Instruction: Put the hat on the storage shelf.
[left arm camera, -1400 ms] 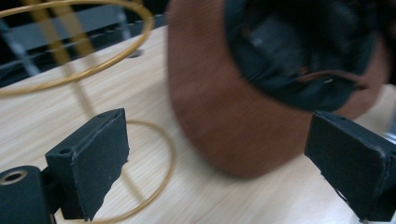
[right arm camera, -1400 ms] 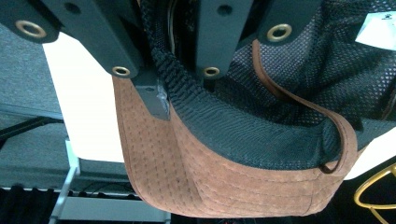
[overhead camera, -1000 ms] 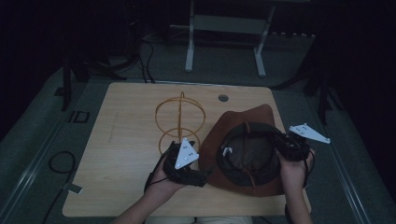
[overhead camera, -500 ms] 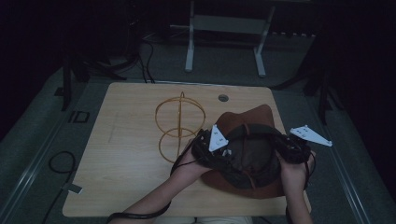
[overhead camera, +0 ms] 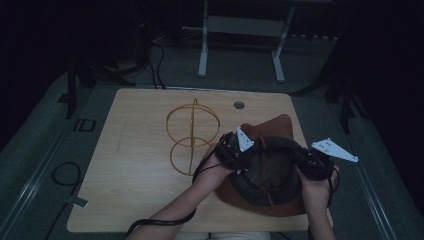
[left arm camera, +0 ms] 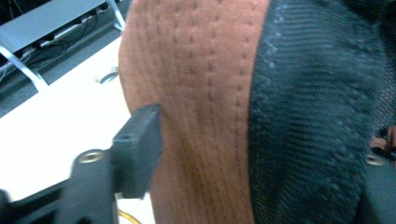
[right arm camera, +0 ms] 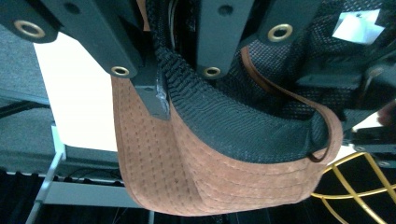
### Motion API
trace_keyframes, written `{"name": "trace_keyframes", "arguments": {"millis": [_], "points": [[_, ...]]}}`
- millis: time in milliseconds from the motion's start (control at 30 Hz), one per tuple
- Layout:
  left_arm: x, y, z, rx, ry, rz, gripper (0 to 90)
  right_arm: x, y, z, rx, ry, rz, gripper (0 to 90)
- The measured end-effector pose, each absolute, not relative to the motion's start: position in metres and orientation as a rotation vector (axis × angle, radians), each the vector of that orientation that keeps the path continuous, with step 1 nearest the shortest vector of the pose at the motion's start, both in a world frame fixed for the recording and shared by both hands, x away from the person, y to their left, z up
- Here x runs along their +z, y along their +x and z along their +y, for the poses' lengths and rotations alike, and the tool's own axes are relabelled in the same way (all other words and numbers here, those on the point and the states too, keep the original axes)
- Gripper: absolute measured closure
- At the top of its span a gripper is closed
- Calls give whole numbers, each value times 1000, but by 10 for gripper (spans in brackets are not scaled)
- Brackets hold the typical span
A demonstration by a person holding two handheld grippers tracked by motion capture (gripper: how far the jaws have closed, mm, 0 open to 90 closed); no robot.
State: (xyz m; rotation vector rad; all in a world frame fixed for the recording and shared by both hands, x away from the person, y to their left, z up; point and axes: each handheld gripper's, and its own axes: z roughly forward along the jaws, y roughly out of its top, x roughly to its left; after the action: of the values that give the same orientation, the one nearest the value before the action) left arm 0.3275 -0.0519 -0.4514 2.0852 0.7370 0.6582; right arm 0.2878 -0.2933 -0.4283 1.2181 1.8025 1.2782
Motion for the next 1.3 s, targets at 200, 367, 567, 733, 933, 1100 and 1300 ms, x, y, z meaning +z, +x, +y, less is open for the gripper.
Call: {"name": "trace_keyframes", "arguments": {"millis": [200,367,567,733,933,1100,1300], "points": [[-452,329,-57,692,2096,741,711,-426,278,-291,1298,1203,1805,835],[-451,331,-59,698,2046,764,863,-429,275,-291,1283,1204,1797,832],[-446,330,-59,749,2023,738,869,-431,270,-296,1292,1204,1809,779],[-443,325,-57,771,1963,729,869,-432,258,-301,1316,1165,1841,641],[-437,316,-59,796,1933,692,870,-428,238,-310,1363,1104,1907,485],[-437,309,-54,804,1898,676,870,-419,217,-326,1430,1051,1905,464],[-436,300,-39,746,1846,591,869,-408,210,-364,1426,1119,1788,496]]}}
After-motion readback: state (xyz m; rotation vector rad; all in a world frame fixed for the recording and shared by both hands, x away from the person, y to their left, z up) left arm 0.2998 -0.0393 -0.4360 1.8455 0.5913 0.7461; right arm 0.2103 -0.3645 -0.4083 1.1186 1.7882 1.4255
